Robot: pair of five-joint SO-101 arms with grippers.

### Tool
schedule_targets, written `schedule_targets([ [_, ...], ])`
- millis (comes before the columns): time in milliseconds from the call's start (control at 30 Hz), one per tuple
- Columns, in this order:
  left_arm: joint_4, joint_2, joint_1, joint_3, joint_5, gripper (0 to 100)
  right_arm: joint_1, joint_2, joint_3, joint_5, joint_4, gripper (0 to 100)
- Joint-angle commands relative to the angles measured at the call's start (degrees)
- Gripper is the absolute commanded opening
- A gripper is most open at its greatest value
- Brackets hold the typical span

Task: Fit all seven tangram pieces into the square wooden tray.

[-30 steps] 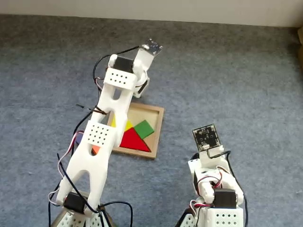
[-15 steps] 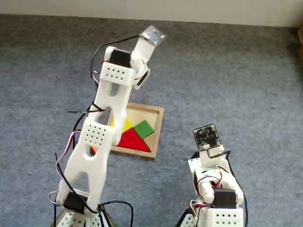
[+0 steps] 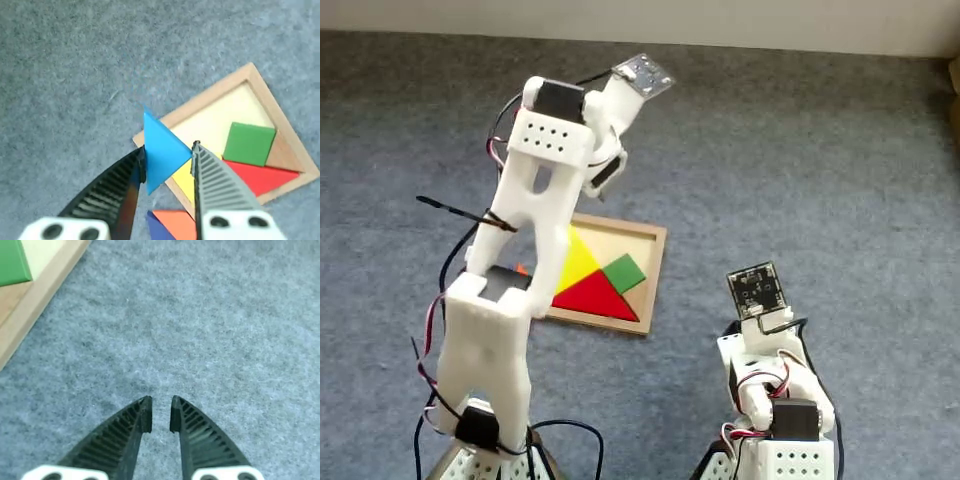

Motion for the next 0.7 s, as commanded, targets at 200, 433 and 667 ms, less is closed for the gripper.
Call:
schedule_targets([
  [200,-6.59,-11.56,0.92,20.70,-10.99,7,1.19,-0.92,6.55,0.70,-1.27,7.7],
  [433,-16.88,-12.09,1.10,29.93,-13.01,9,1.19,-0.92,6.55,0.70,-1.27,7.7],
  [667,-26.20,-12.09,4.26,39.60,-16.79,10,1.19,-0.92,6.55,0.70,-1.27,7.7],
])
